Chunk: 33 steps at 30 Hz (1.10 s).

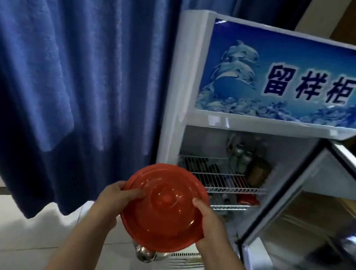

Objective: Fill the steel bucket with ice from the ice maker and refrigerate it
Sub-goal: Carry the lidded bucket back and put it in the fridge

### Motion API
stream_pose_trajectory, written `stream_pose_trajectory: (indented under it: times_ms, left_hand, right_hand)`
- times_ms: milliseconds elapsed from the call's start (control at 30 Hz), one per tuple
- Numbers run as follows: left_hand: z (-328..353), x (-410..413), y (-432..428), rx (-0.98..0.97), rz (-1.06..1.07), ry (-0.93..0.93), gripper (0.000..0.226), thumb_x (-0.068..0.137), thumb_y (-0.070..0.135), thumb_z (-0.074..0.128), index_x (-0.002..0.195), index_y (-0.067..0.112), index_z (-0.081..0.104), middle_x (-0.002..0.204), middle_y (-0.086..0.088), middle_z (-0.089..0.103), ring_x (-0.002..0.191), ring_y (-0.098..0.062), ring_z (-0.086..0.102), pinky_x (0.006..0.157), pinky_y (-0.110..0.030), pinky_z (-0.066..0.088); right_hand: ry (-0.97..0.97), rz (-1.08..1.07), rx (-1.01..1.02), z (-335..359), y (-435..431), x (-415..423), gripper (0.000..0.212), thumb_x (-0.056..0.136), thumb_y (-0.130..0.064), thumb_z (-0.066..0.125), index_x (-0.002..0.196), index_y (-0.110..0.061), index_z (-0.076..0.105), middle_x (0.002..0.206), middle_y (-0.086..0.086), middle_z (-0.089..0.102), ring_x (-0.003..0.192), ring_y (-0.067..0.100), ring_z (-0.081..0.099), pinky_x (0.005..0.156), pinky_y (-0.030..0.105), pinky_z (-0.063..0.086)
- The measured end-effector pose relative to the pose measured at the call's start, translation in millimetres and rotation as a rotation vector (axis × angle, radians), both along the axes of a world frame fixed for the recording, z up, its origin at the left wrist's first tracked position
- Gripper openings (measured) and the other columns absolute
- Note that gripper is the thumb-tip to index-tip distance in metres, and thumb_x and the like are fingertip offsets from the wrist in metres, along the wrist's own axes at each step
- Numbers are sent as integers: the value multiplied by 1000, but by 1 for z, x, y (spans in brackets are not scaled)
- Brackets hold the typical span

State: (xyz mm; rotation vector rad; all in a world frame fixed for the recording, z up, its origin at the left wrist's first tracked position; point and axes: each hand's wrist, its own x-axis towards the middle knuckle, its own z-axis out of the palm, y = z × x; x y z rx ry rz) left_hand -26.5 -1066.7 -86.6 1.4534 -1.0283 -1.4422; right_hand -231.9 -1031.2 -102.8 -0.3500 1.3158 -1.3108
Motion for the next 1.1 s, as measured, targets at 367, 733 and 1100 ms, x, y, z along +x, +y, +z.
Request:
stream_pose_trajectory:
  times_ms: [367,733,1100]
  left_hand:
    - [-27,-142,-67,91,-46,113,36,76,7,73,110,8,60,103,-15,68,92,-31,65,74,-36,54]
    - [-51,-219,-179,63,-28,140,45,77,16,76,109,19,45,96,-7,59,82,-26,63,66,-35,54]
    - [-68,-270,-265,-10,107,265,45,78,12,74,119,4,58,115,-14,64,92,-26,65,84,-37,52]
  right_hand:
    - [20,-190,63,-15,-37,-123,13,79,-12,73,91,-7,69,84,16,74,81,32,69,79,50,56]
    - [33,-351,-11,-32,-136,-182,6,80,-11,71,85,-9,68,61,6,72,50,19,68,42,26,52]
    - [-32,-334,-60,-52,-230,-222,23,77,-13,76,92,-2,63,82,16,71,69,30,69,66,41,58]
